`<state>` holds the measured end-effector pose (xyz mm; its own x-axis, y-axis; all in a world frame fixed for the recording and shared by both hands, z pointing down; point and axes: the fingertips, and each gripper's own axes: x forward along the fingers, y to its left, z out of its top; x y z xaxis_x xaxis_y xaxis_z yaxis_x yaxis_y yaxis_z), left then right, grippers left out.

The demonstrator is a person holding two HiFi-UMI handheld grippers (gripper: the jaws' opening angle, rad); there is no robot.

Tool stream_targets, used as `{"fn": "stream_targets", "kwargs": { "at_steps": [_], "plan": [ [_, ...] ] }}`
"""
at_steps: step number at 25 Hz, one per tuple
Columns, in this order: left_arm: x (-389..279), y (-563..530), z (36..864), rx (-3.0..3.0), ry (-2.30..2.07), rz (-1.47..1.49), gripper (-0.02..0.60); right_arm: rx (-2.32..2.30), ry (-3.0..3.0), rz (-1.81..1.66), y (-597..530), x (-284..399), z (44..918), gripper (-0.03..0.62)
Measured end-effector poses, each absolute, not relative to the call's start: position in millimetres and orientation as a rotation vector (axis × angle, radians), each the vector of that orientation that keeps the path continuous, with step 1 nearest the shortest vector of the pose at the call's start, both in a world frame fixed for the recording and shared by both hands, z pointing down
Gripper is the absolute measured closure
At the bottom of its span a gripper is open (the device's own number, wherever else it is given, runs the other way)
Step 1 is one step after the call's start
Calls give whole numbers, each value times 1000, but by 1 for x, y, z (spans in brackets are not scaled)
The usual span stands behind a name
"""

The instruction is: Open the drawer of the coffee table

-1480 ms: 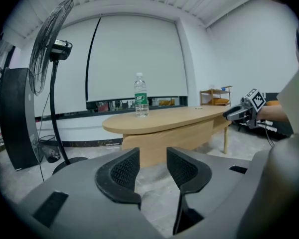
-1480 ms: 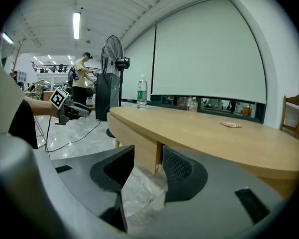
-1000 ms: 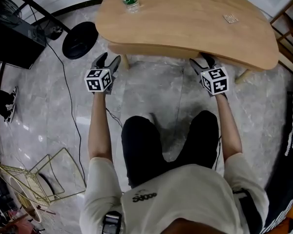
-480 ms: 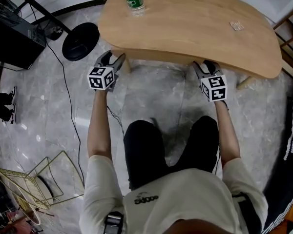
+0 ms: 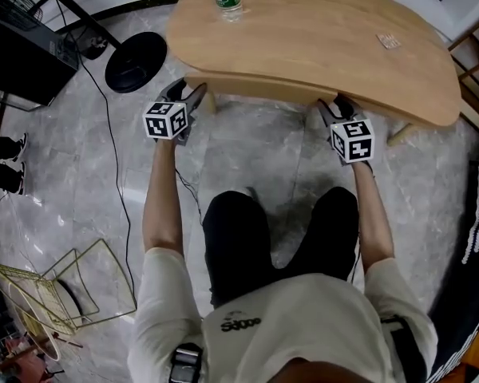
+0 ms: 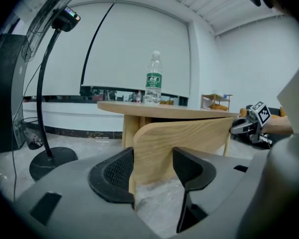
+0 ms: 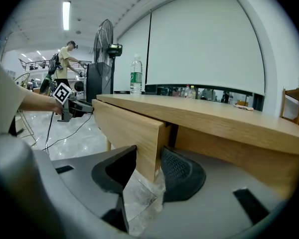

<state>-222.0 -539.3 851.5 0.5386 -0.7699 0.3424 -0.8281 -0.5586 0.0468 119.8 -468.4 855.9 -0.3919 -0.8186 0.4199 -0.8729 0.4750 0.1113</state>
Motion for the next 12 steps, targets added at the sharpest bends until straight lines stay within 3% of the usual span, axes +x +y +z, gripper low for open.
{"fn": "stream_targets", "kwargs": {
  "at_steps": [12],
  "plan": [
    [-231,-490,854,2550,-1363,410,321,1358,-2335,209,-419,111,858,450]
  ]
}}
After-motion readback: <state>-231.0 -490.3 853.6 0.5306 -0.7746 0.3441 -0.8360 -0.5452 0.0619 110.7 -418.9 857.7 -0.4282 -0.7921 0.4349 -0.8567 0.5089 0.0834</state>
